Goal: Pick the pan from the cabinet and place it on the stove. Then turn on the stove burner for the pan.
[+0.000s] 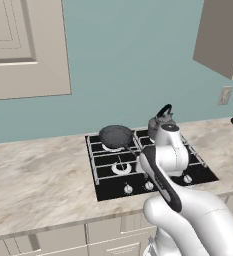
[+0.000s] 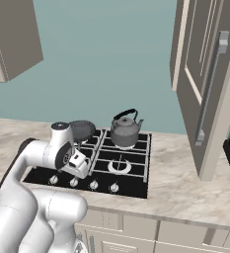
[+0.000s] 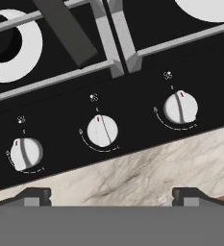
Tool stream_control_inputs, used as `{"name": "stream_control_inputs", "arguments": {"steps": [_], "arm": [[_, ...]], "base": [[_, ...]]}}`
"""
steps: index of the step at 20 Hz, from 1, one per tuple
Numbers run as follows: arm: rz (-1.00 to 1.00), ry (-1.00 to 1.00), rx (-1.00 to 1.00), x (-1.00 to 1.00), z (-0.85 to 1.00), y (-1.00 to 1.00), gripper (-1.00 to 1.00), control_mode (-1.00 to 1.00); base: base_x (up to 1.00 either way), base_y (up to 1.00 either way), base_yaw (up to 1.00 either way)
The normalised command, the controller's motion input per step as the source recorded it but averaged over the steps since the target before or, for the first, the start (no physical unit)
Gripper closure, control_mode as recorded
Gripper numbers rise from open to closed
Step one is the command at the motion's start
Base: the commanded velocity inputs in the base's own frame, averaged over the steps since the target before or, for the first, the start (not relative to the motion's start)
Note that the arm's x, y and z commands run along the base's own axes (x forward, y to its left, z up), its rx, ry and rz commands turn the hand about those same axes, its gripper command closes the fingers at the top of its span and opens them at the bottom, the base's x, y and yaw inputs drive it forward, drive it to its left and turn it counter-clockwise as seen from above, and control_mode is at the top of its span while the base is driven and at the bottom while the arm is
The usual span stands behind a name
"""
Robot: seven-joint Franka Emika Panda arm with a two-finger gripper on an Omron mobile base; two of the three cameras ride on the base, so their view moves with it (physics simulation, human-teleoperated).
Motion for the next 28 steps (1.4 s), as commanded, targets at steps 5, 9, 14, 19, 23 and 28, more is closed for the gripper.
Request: {"name": "stream_control_inputs", "arguments": {"steps": [5,9,14,19,23,28], "arm": [[0.00,0.01,0.00,0.14,-0.06,0.00,-1.00,-1.00],[0.00,0.00,0.00,0.18,-0.07,0.00,-1.00,-1.00],[0.00,0.01,0.00,0.05,-0.09,0.00,-1.00,-1.00],[0.00,0.01,-0.01,0.00,-0.17,0.00,-1.00,-1.00],[0.01,0.00,-0.03,0.00,-0.23,0.01,-1.00,-1.00],[0.02,0.00,-0.03,0.00,-0.23,0.03,-1.00,-1.00]], "base": [[0.00,0.00,0.00],[0.00,0.00,0.00],[0.00,0.00,0.00],[0.00,0.00,0.00],[0.00,0.00,0.00],[0.00,0.00,0.00]]}}
